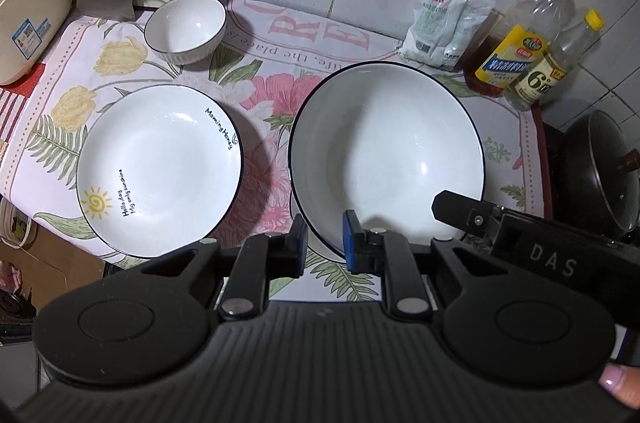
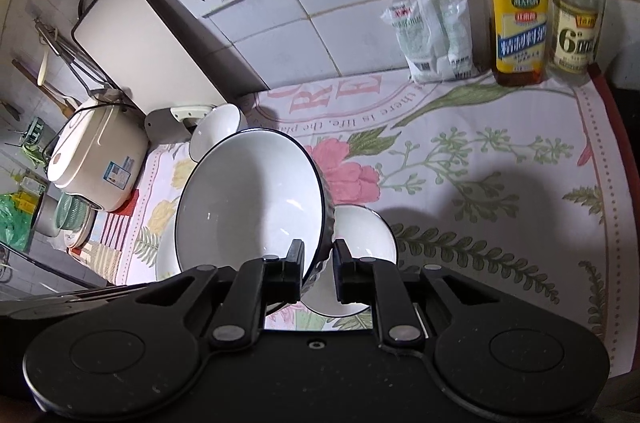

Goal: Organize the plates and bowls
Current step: 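Lift the bowl and carry it over the first white bowl, then lower the bowl into the first bowl and open both grippers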

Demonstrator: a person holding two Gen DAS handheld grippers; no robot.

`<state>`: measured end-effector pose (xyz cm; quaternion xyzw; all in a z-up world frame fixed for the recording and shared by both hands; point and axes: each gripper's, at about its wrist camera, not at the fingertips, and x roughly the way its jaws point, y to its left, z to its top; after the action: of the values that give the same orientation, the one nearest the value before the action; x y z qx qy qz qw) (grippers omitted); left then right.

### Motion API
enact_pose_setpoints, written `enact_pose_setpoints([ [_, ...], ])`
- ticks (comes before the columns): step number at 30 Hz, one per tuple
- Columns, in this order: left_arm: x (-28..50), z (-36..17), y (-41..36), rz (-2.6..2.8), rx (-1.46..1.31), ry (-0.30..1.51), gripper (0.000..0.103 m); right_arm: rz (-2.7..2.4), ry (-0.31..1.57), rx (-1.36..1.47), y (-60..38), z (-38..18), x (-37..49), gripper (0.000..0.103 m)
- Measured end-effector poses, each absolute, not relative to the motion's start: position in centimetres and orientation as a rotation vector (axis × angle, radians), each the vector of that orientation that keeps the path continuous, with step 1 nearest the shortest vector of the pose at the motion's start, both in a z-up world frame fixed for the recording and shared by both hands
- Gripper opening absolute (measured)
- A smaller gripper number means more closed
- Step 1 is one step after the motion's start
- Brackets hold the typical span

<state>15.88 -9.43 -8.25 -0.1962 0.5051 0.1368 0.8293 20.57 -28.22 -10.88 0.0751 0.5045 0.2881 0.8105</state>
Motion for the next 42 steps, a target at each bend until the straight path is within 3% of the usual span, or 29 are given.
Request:
enact_pose_setpoints([
  [22, 17.9, -17.0, -8.7, 0.265, -0.458, 1.127, 0.016, 0.591, 1.161, 0.154, -27.8, -18.8, 23.0, 0.020],
  [42, 19.3, -18.3, -8.7, 0.257, -0.412, 1.213, 0.017, 0.571, 1.204, 0.068, -26.9, -20.1, 23.1, 0.025],
])
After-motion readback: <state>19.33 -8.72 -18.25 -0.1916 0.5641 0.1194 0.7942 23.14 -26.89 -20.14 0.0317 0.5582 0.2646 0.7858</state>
